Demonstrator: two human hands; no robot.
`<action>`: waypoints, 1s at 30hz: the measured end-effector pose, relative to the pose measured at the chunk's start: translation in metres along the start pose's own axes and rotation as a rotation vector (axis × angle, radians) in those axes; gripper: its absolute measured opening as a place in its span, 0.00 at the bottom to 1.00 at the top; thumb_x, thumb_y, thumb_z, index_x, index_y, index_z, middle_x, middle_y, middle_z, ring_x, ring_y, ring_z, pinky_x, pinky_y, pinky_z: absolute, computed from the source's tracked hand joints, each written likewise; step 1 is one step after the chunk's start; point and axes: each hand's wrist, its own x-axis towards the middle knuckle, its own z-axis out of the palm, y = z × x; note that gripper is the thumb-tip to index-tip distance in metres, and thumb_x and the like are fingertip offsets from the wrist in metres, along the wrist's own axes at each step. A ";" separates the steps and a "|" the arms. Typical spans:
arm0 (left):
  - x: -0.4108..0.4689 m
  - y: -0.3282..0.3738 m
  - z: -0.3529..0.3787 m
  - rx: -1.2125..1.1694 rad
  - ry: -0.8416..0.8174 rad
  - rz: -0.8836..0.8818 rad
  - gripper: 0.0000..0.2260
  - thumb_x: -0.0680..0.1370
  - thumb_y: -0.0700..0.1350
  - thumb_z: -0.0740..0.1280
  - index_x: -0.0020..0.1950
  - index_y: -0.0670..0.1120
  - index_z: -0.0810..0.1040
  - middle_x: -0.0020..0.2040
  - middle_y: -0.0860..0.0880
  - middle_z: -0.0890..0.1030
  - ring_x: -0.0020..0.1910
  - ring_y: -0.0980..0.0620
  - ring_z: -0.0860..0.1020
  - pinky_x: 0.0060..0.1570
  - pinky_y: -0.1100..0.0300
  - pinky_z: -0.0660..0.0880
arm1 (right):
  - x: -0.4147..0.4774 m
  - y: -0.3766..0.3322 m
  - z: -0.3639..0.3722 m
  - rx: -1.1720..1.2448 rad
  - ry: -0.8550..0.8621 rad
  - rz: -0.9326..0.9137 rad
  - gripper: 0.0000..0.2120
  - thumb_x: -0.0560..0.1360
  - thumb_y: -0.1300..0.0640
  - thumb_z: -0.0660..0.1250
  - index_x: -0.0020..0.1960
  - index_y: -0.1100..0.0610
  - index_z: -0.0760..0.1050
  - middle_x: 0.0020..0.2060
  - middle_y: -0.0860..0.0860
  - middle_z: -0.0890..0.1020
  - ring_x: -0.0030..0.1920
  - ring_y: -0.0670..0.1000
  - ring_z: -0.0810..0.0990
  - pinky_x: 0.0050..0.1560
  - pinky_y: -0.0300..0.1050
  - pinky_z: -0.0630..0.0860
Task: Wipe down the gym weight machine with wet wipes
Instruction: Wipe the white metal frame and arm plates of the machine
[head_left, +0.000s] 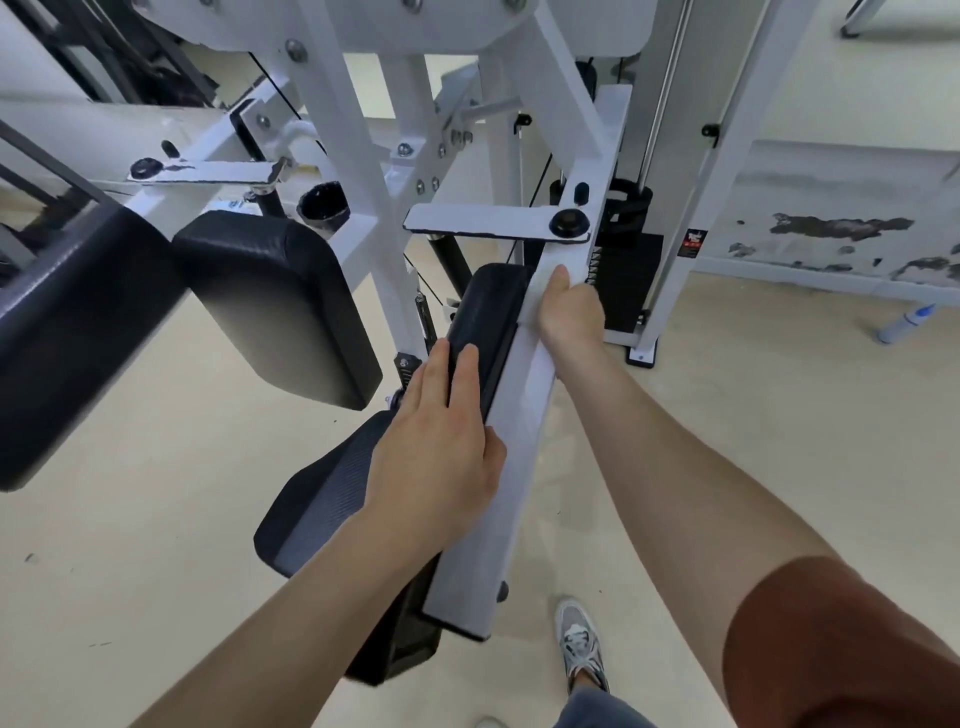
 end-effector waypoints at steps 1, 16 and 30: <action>0.013 0.002 0.001 0.003 0.001 -0.011 0.31 0.79 0.47 0.60 0.79 0.43 0.49 0.79 0.42 0.52 0.76 0.43 0.58 0.68 0.50 0.67 | 0.001 -0.001 -0.001 0.001 -0.002 -0.010 0.27 0.83 0.44 0.49 0.69 0.65 0.66 0.64 0.60 0.75 0.62 0.60 0.75 0.62 0.52 0.72; 0.124 0.013 0.012 -0.039 0.004 -0.143 0.28 0.80 0.52 0.57 0.77 0.48 0.53 0.67 0.45 0.66 0.55 0.42 0.75 0.49 0.49 0.74 | 0.033 0.021 0.007 0.214 -0.117 -0.092 0.29 0.78 0.38 0.54 0.69 0.58 0.67 0.60 0.53 0.78 0.60 0.54 0.77 0.63 0.53 0.73; 0.124 0.012 0.012 -0.080 0.026 -0.109 0.24 0.80 0.56 0.51 0.75 0.51 0.59 0.64 0.41 0.69 0.52 0.37 0.76 0.46 0.48 0.72 | -0.004 0.021 -0.004 -0.253 -0.036 -0.351 0.25 0.83 0.54 0.56 0.74 0.66 0.56 0.68 0.60 0.68 0.69 0.55 0.66 0.67 0.46 0.64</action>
